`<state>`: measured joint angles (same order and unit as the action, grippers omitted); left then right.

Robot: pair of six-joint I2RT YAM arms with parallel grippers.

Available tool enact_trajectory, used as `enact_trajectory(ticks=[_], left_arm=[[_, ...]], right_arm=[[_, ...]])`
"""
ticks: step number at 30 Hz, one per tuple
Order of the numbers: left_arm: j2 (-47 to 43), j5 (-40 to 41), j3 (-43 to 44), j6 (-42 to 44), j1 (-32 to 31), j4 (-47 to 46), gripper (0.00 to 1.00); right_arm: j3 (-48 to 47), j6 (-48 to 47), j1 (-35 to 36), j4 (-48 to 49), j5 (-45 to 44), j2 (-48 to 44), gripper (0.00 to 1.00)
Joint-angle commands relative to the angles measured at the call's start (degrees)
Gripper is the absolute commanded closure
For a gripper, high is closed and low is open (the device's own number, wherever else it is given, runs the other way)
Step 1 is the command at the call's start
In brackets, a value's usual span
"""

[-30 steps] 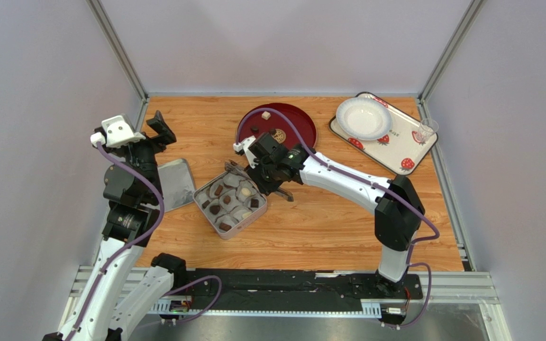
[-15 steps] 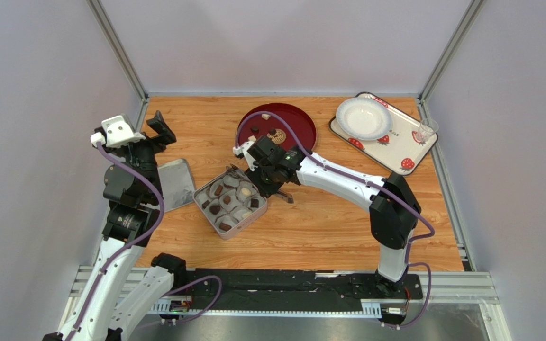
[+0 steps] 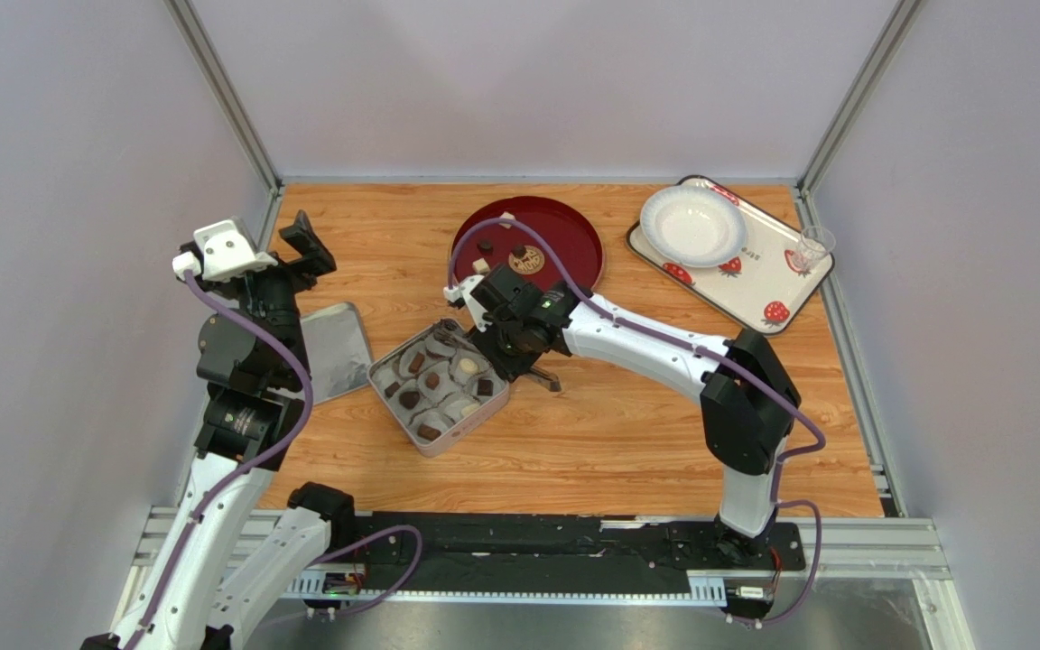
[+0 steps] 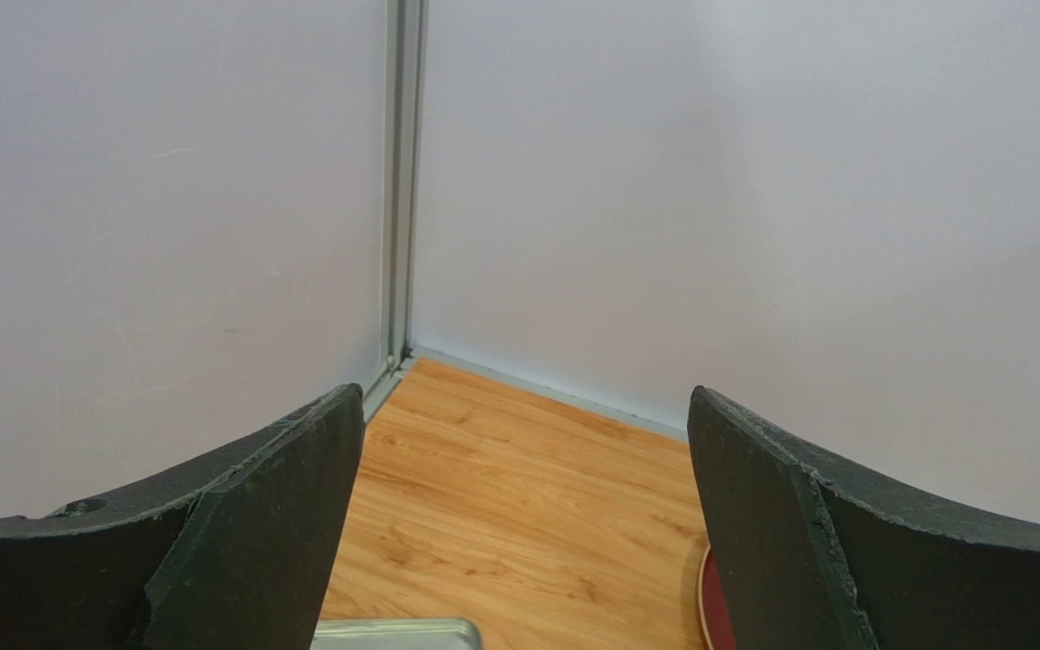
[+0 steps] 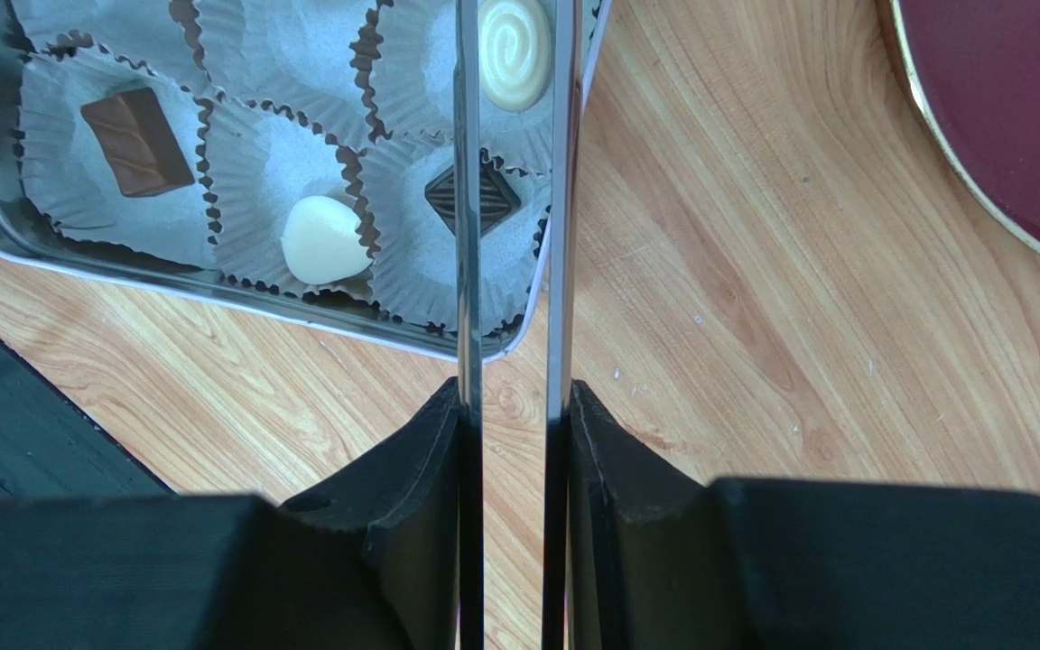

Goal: Pack the chocolate

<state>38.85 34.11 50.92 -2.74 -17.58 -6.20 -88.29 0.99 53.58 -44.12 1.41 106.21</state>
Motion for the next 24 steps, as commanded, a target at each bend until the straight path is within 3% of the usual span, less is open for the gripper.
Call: enact_trajectory(ticks=[1, 12, 24], left_arm=[[0.1, -0.7, -0.1, -0.9, 0.3, -1.5, 0.03], [0.1, -0.7, 0.0, -0.8, 0.3, -1.4, 0.03], [0.1, -0.8, -0.1, -0.9, 0.3, -1.5, 0.03]], right_arm=[[0.1, -0.7, 0.4, 0.8, -0.9, 0.9, 0.7], [0.0, -0.7, 0.3, 1.1, -0.9, 1.2, 0.61], [-0.3, -0.4, 0.4, 2.5, -0.5, -2.6, 0.64]])
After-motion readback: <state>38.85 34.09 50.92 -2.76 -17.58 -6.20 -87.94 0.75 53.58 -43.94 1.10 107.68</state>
